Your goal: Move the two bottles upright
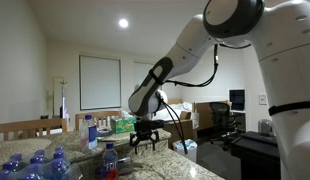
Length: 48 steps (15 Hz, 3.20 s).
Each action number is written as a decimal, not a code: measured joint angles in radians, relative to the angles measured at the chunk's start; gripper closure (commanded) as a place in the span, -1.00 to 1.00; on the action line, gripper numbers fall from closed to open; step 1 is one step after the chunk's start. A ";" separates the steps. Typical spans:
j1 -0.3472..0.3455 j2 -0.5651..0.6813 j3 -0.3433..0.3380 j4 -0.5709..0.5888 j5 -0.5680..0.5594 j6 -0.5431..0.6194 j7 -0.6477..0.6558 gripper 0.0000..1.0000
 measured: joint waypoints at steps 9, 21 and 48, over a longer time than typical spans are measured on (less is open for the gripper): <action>-0.023 -0.028 -0.001 0.002 0.023 -0.047 -0.119 -1.00; 0.044 0.100 0.036 0.022 0.008 0.010 -0.045 -1.00; 0.134 0.370 -0.030 0.372 0.002 -0.319 0.163 -1.00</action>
